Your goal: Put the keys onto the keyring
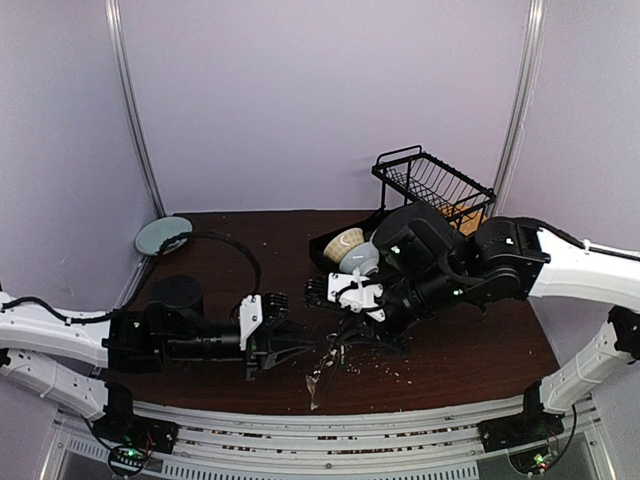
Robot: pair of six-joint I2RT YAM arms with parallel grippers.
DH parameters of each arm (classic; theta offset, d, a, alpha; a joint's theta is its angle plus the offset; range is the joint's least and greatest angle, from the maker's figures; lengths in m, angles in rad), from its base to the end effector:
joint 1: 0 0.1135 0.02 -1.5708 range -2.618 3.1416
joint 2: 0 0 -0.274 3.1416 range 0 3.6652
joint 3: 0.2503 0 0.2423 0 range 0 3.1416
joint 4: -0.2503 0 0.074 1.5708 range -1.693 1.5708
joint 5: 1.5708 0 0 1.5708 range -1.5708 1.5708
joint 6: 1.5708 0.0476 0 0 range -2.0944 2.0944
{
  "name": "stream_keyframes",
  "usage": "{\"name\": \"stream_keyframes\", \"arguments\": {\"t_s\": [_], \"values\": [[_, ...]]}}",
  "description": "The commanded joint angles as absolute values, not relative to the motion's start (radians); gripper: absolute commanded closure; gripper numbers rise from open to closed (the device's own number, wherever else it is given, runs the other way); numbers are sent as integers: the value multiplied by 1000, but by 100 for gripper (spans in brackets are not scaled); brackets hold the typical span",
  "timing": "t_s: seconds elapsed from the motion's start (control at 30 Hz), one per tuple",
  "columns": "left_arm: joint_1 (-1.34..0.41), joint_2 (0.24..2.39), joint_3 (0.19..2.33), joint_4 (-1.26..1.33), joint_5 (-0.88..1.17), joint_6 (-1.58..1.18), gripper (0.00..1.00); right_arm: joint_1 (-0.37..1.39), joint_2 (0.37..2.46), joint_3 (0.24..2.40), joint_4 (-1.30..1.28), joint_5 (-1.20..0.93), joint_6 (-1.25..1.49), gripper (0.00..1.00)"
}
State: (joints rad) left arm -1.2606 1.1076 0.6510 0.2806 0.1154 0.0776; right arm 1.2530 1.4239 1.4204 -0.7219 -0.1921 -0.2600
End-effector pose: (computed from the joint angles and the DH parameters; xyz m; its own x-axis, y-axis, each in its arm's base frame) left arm 0.0724 -0.2437 0.2878 0.0227 0.1814 -0.9832 0.9817 0.1817 0.0562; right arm 0.0867 0.2927 0.3637 0.0508 -0.6530 -0.7557 -0.9975 0.0033 -0.0700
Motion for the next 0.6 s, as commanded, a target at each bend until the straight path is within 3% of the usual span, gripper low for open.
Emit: {"name": "stream_keyframes", "arguments": {"t_s": [0.0, 0.23, 0.57], "values": [[-1266, 1033, 563, 481, 119, 71, 73, 1261, 1367, 1404, -648, -204, -264, 100], [-1266, 1099, 638, 437, 149, 81, 65, 1261, 1365, 1407, -641, -210, -264, 100], [-1266, 1184, 737, 369, 165, 107, 81, 1261, 1362, 1404, -641, -210, -264, 100]]}}
